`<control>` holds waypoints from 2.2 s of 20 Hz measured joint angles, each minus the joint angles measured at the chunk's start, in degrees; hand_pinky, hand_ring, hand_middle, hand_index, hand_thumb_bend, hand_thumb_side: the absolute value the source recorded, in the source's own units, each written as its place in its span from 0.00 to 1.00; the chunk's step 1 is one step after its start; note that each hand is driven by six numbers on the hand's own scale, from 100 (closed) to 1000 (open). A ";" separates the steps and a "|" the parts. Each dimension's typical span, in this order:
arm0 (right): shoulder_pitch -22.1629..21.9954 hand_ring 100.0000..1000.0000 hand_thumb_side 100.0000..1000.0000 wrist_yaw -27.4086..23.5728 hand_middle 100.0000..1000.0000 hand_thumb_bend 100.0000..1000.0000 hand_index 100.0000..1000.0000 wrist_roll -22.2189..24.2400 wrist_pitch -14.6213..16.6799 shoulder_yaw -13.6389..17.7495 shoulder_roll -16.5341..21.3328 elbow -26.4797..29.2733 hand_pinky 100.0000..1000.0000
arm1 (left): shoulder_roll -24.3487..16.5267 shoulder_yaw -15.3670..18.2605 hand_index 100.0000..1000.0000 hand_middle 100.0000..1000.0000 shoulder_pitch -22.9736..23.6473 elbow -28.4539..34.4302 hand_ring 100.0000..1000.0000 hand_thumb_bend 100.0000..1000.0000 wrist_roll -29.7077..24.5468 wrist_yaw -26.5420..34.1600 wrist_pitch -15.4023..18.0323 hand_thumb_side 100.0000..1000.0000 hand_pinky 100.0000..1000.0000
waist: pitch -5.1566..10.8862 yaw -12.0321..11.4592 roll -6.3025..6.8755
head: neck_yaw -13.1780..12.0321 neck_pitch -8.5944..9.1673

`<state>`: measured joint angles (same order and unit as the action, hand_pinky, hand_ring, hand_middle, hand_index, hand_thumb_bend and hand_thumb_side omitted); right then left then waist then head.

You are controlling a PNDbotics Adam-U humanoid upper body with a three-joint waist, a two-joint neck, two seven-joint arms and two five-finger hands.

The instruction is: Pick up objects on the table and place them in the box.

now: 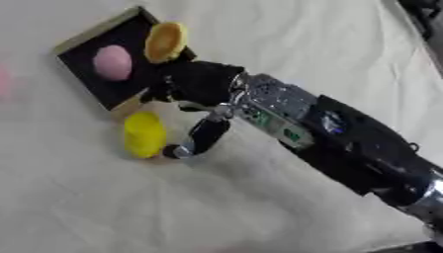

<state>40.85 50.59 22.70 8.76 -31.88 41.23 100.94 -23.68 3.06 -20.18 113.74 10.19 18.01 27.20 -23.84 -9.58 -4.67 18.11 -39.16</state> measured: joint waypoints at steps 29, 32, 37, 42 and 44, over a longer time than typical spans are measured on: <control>1.01 0.90 0.53 1.57 0.76 0.21 0.90 0.55 2.09 -1.71 -4.21 -5.92 0.88 | 0.51 -0.02 0.76 0.56 0.00 0.00 0.69 0.00 -0.17 0.21 -0.17 0.55 0.66 | 0.00 -0.21 0.12 | 0.03 0.46; 1.01 0.89 0.52 1.24 0.74 0.17 0.87 0.45 2.04 -1.77 -4.23 -5.91 0.88 | 0.52 -0.02 0.76 0.56 0.00 0.00 0.69 0.00 -0.23 0.25 -0.24 0.55 0.66 | 0.00 -0.21 0.12 | 0.14 0.47; 1.00 0.87 0.46 0.82 0.68 0.00 0.82 -0.31 1.05 -2.07 -4.50 -5.90 0.86 | 0.53 -0.02 0.76 0.56 0.00 0.00 0.69 0.00 -0.25 0.36 -0.25 0.55 0.66 | 0.00 -0.24 0.12 | 0.14 0.47; 1.01 0.85 0.40 -0.26 0.63 0.00 0.77 -0.29 0.22 -2.08 -4.53 -5.20 0.85 | 0.53 -0.03 0.76 0.56 -0.01 0.00 0.69 0.00 -0.27 0.40 -0.27 0.55 0.66 | 0.00 -0.17 0.12 | 0.12 0.45; 1.03 0.84 0.38 -0.61 0.61 0.00 0.75 -0.07 -0.16 -2.08 -4.53 -4.61 0.85 | 0.53 -0.03 0.76 0.56 -0.01 0.00 0.69 0.00 -0.27 0.42 -0.27 0.55 0.66 | 0.00 -0.12 0.12 | 0.11 0.45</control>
<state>41.88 49.98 22.63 8.60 -33.96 36.70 96.33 -23.15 3.03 -20.19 113.74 9.92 18.42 26.93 -23.84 -9.70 -4.55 18.21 -38.71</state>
